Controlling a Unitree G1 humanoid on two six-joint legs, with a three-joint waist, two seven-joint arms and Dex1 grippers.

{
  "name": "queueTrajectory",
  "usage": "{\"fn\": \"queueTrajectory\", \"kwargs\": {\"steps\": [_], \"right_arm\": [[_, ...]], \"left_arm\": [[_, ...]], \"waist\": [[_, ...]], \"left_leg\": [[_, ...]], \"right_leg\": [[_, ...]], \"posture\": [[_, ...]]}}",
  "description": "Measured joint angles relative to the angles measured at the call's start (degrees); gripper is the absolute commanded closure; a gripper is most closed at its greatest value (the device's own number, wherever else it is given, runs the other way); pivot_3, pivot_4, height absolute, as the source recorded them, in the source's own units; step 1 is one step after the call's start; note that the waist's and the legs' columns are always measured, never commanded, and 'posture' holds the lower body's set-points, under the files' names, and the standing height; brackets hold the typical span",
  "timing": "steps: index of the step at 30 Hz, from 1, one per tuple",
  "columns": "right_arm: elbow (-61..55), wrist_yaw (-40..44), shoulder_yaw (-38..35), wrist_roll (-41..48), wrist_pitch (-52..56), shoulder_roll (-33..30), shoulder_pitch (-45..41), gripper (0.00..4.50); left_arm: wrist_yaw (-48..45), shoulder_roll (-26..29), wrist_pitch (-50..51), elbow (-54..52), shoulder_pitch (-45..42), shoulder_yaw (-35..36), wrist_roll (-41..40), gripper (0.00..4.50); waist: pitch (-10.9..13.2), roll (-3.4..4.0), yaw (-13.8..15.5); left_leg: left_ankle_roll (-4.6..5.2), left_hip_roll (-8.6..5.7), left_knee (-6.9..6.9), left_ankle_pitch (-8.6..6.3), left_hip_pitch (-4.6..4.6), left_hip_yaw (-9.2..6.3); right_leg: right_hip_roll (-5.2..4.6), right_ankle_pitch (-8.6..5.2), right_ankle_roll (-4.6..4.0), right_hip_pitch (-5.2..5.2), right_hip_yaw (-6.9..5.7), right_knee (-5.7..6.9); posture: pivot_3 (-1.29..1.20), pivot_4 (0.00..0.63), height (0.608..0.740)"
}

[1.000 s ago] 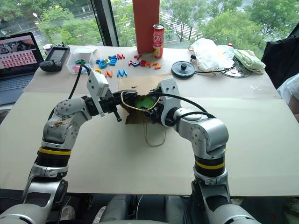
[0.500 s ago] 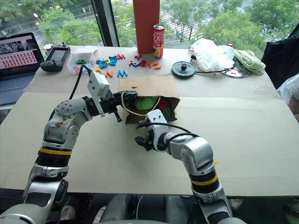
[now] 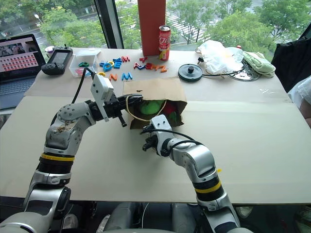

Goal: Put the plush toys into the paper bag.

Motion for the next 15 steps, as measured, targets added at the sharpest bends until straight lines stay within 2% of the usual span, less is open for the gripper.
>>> {"fn": "queueTrajectory", "kwargs": {"steps": [6, 8, 13, 15], "right_arm": [[-0.1, -0.1, -3.2, 0.2, -0.8, 0.5, 0.1, 4.49], [-1.8, 0.6, -4.8, 0.8, -0.8, -1.1, 0.2, 4.49], [-12.2, 6.2, -9.6, 2.3, -2.6, -13.1, -2.8, 4.49], [-15.7, 8.1, -11.8, 3.5, -3.7, -15.5, -5.4, 4.49]], "left_arm": [[0.1, 0.0, 0.0, 0.0, 0.0, 0.0, 0.0, 4.50], [0.8, -0.6, 1.0, 0.0, -0.1, 0.7, -0.8, 4.50], [6.6, -3.9, 8.8, 1.6, -3.1, 7.4, -7.9, 4.50], [9.9, -5.8, 12.6, 2.5, -5.0, 11.3, -11.8, 4.50]], "waist": [[0.0, 0.00, 0.0], [0.0, 0.00, 0.0], [0.0, 0.00, 0.3], [0.0, 0.00, 0.0]], "left_leg": [[0.00, 0.00, 0.00, 0.00, 0.00, 0.00], [0.00, 0.01, 0.00, 0.00, -0.03, 0.01], [0.00, -0.01, 0.06, 0.00, -0.10, -0.07], [0.01, 0.01, 0.04, 0.00, -0.10, -0.09]], "right_leg": [[0.00, 0.00, 0.00, 0.00, 0.00, 0.00], [-0.02, 0.00, 0.00, -0.02, 0.01, -0.01], [-0.07, -0.01, 0.04, 0.00, -0.04, -0.07], [0.02, -0.01, 0.04, -0.02, -0.03, -0.08]], "posture": [[0.00, 0.150, 0.739], [0.00, 0.150, 0.739], [0.00, 0.150, 0.739], [0.00, 0.150, 0.739]]}}
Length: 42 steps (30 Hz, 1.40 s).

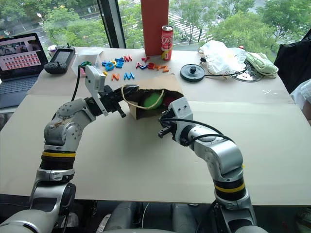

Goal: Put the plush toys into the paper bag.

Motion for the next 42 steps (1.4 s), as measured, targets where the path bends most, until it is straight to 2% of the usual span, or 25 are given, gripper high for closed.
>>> {"fn": "queueTrajectory", "kwargs": {"steps": [4, 7, 13, 22, 24, 27, 35, 36, 42], "right_arm": [[-3.3, 1.2, -2.1, 1.5, -0.5, -1.5, -3.7, 4.49], [-2.8, 1.1, 0.3, 0.5, -0.5, -3.8, -4.0, 4.49], [1.3, 0.1, 7.7, -3.2, -0.5, -6.1, -3.8, 4.49], [6.9, -2.8, 9.2, -7.5, -2.4, -2.2, -6.3, 4.49], [7.9, -3.5, 9.2, -8.1, -3.1, -0.8, -6.8, 3.88], [8.9, -4.1, 8.7, -9.0, -3.9, 0.6, -6.9, 2.97], [5.1, -2.1, 1.8, -6.4, -3.9, 1.5, -7.3, 0.19], [4.1, -1.4, 0.7, -5.2, -3.9, 1.2, -7.3, 0.03], [0.4, 3.0, -3.8, 0.1, -3.5, -2.9, -7.3, 0.03]], "left_arm": [[4.9, -2.0, 6.7, 0.2, -1.3, 4.4, -6.2, 4.50], [5.8, -2.1, 8.7, -0.9, 0.6, 4.5, -7.5, 4.50], [1.9, -0.3, 6.9, -3.1, 7.5, -2.0, -4.6, 4.50], [-1.8, 0.3, -0.3, 1.4, 5.2, -4.9, -0.1, 4.50], [-2.4, 0.4, -0.7, 2.7, 4.2, -5.0, 0.2, 4.50], [-3.3, 0.4, -0.6, 3.6, 3.3, -4.9, 0.1, 3.67], [-4.4, 2.9, 3.0, 2.0, 3.3, -1.9, -3.4, 0.66], [-4.5, 3.6, 4.1, 0.7, 3.3, -1.2, -4.5, 0.60], [-4.6, 6.3, 9.7, -6.5, 6.2, 2.9, -10.9, 0.60]], "waist": [[0.0, 0.00, -0.3], [0.0, 0.00, -0.1], [0.0, 0.00, 0.3], [0.0, 0.00, 0.2], [0.0, 0.00, 0.2], [0.0, 0.00, 0.2], [0.0, 0.00, 0.2], [0.0, 0.00, 0.2], [0.0, 0.00, 0.1]], "left_leg": [[0.00, 0.04, -0.08, 0.00, 0.12, -0.04], [0.00, -0.03, -0.08, 0.00, 0.13, 0.03], [-0.03, -0.09, -0.06, 0.02, 0.13, 0.09], [-0.03, -0.08, -0.05, 0.02, 0.12, 0.08], [-0.03, -0.08, -0.05, 0.02, 0.12, 0.09], [-0.03, -0.08, -0.05, 0.02, 0.10, 0.09], [-0.03, 0.02, -0.06, 0.02, 0.03, 0.05], [-0.03, 0.02, -0.07, 0.02, 0.02, 0.05], [-0.03, 0.04, -0.08, 0.01, 0.11, 0.07]], "right_leg": [[0.07, 0.00, -0.01, 0.03, 0.01, 0.05], [-0.02, 0.00, -0.02, 0.05, 0.05, 0.05], [-0.10, 0.00, -0.02, 0.06, 0.04, 0.03], [-0.07, 0.00, -0.02, 0.05, 0.04, 0.02], [-0.08, 0.00, -0.02, 0.06, 0.04, 0.02], [-0.08, 0.00, -0.02, 0.04, 0.04, 0.02], [-0.08, 0.00, -0.02, 0.00, 0.01, 0.02], [-0.08, 0.00, -0.02, 0.00, 0.01, 0.02], [-0.09, 0.00, -0.02, 0.05, 0.02, 0.02]], "posture": [[0.00, 0.150, 0.739], [0.00, 0.150, 0.739], [0.00, 0.150, 0.739], [0.00, 0.150, 0.739], [0.00, 0.150, 0.739], [0.00, 0.150, 0.739], [0.00, 0.150, 0.739], [0.00, 0.150, 0.739], [0.00, 0.150, 0.739]]}}
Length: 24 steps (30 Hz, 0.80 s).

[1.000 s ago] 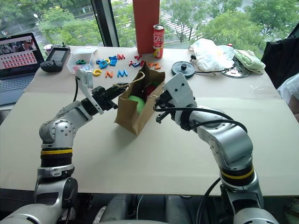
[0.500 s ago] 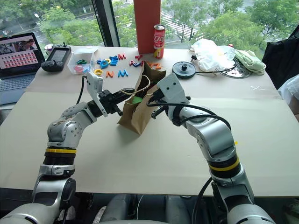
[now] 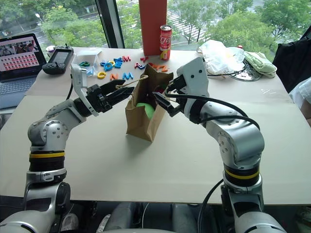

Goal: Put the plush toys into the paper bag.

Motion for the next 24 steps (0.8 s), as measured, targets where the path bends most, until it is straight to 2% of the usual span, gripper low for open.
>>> {"fn": "queueTrajectory", "kwargs": {"steps": [8, 11, 15, 22, 24], "right_arm": [[-3.7, 8.3, -6.2, 9.8, 2.6, -8.3, 4.1, 0.03], [-4.5, 11.4, -7.7, 13.5, 3.2, -11.4, 5.9, 0.71], [-5.2, 12.5, -6.7, 15.7, 3.2, -12.4, 7.1, 2.07], [-0.3, 8.9, 3.4, 11.3, 1.8, -10.6, 7.5, 4.48], [3.8, 6.7, 7.8, 7.6, 0.7, -9.1, 6.7, 4.48]], "left_arm": [[0.3, 3.9, 2.4, -2.5, 10.1, 1.5, -1.0, 0.60], [0.0, 4.7, 1.3, -2.5, 13.5, 1.5, 0.0, 0.60], [-1.5, 5.2, -1.2, -2.5, 15.5, -0.3, 2.2, 0.60], [-4.0, 6.1, -6.4, -2.5, 16.4, -3.6, 6.2, 0.60], [-4.7, 6.2, -8.5, -2.5, 16.3, -4.8, 8.0, 0.60]], "waist": [[0.0, 0.00, 0.1], [0.0, 0.00, 0.1], [0.0, -0.01, 0.1], [0.0, -0.01, 0.0], [0.0, -0.01, 0.0]], "left_leg": [[0.00, 0.01, 0.00, 0.00, 0.03, 0.02], [0.01, 0.02, -0.01, -0.01, 0.04, 0.02], [0.01, 0.04, -0.01, 0.00, 0.07, 0.01], [0.01, 0.03, -0.01, 0.00, 0.06, 0.05], [0.01, 0.02, 0.00, 0.00, 0.06, 0.09]], "right_leg": [[-0.03, -0.01, -0.01, 0.04, 0.01, -0.06], [-0.03, -0.01, -0.01, 0.04, 0.01, -0.08], [-0.01, -0.02, -0.03, 0.07, 0.01, -0.08], [-0.01, -0.02, -0.04, 0.02, 0.04, -0.07], [-0.01, -0.02, -0.04, 0.00, 0.04, -0.05]], "posture": [[0.00, 0.150, 0.739], [0.00, 0.150, 0.739], [0.00, 0.150, 0.739], [0.00, 0.150, 0.739], [0.00, 0.150, 0.739]]}}
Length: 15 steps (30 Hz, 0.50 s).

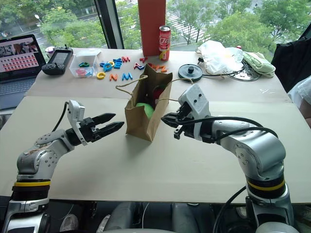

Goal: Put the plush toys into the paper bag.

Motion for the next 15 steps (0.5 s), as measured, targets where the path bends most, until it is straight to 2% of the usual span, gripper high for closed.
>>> {"fn": "queueTrajectory", "kwargs": {"steps": [6, 15], "right_arm": [[10.5, -4.9, 7.3, -7.8, -2.0, 7.7, -6.8, 4.48], [12.1, -6.8, 8.6, -9.4, -2.2, 15.2, -10.7, 4.48]], "left_arm": [[-2.6, -0.2, -6.0, 0.8, -2.2, -4.9, 4.9, 0.60], [-2.5, -1.4, -9.2, -0.1, -2.5, -9.5, 9.4, 0.60]], "waist": [[0.0, 0.00, 0.0], [0.0, 0.00, 0.1]], "left_leg": [[0.00, 0.00, 0.00, 0.00, -0.04, 0.04], [0.03, 0.02, -0.02, -0.02, -0.10, 0.04]], "right_leg": [[0.02, 0.00, 0.00, -0.06, 0.00, 0.03], [-0.01, 0.01, 0.00, -0.06, -0.05, 0.03]], "posture": [[0.00, 0.150, 0.739], [0.00, 0.150, 0.739]]}}
